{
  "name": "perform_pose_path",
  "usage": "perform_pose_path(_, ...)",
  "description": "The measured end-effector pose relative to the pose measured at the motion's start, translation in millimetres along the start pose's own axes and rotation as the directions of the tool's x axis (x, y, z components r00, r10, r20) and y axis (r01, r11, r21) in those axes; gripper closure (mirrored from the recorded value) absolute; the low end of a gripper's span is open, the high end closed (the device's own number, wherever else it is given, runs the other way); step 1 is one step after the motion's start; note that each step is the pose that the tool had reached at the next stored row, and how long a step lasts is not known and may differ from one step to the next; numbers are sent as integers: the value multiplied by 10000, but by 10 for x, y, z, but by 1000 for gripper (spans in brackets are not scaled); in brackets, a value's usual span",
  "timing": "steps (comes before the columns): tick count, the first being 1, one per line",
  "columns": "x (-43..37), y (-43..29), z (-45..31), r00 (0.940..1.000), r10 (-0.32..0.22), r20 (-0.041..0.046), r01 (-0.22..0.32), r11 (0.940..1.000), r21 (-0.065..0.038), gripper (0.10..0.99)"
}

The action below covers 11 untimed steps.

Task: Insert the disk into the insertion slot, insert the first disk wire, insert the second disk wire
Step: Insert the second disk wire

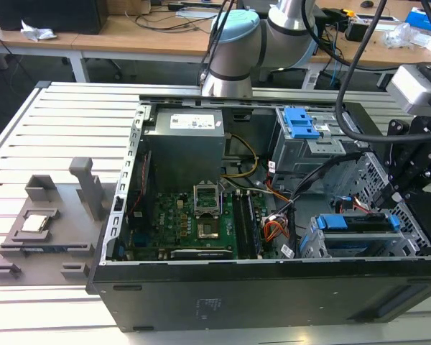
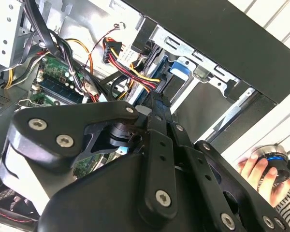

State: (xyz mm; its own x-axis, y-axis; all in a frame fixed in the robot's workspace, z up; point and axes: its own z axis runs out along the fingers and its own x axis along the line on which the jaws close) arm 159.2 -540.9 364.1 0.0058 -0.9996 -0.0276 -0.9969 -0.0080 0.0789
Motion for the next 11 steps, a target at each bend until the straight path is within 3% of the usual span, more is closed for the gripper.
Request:
perform_pose_path(3, 0, 0, -1, 10000, 1, 0, -1, 10000, 0, 973)
perform_pose_path(6, 0, 0, -2, 10000, 0, -1, 0, 10000, 0, 784)
perform_pose_path(9, -59, 11, 4, 10000, 3, -28, -3, 10000, 0, 784)
perform_pose_path(11, -148, 57, 12, 10000, 4, -46, -4, 10000, -1, 784)
